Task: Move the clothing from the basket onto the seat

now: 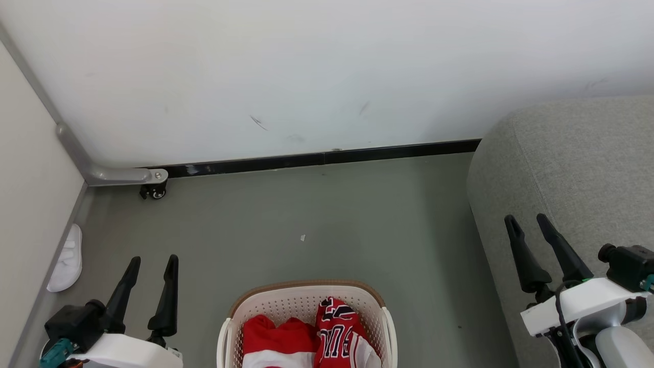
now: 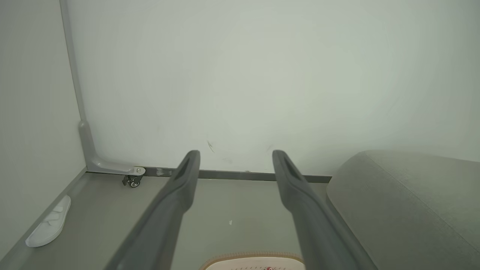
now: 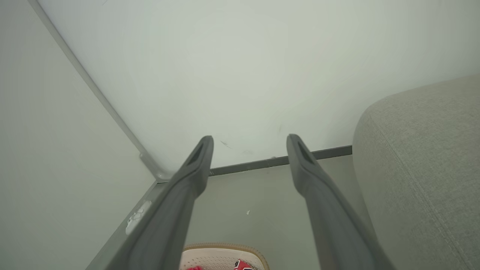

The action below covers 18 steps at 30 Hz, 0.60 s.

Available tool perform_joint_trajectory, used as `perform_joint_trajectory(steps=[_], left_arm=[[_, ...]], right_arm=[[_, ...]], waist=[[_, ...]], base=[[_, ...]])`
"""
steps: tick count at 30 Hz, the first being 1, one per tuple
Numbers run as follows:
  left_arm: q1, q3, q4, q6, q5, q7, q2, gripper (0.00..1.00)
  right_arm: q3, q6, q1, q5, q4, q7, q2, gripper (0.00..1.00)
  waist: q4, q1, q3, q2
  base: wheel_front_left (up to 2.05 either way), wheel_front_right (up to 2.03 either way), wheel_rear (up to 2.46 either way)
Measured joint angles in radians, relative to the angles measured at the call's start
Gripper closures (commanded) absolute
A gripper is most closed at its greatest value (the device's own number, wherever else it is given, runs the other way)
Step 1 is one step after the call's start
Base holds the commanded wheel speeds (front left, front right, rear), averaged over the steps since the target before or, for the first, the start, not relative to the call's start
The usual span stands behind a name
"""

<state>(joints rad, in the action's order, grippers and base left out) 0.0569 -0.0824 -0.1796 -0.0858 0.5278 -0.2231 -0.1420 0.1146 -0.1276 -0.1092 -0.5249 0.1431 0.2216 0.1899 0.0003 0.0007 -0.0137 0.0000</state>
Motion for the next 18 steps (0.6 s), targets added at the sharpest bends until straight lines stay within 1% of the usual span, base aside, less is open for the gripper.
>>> perform_joint_trajectory(steps=[6, 9, 18], left_arm=[[0.003, -0.016, 0.003, 0.000, -0.106, -0.024, 0.001, 0.00], [0.003, -0.020, 0.002, 0.004, -0.143, -0.026, 0.002, 0.00], [0.003, -0.010, -0.017, 0.010, -0.153, -0.026, 0.015, 0.00]], right_arm=[[-0.004, 0.000, 0.000, 0.111, 0.003, 0.024, -0.002, 0.00], [-0.007, 0.000, 0.001, 0.145, 0.009, 0.026, -0.007, 0.00], [-0.030, 0.000, 0.003, 0.181, 0.052, 0.026, -0.030, 0.00]], waist=[[0.000, 0.0000, -0.002, 0.0000], [0.001, 0.0000, -0.002, 0.0000], [0.001, -0.0001, -0.001, 0.0000]], base=[[0.00, 0.00, 0.00], [0.00, 0.00, 0.00], [0.00, 0.00, 0.00]])
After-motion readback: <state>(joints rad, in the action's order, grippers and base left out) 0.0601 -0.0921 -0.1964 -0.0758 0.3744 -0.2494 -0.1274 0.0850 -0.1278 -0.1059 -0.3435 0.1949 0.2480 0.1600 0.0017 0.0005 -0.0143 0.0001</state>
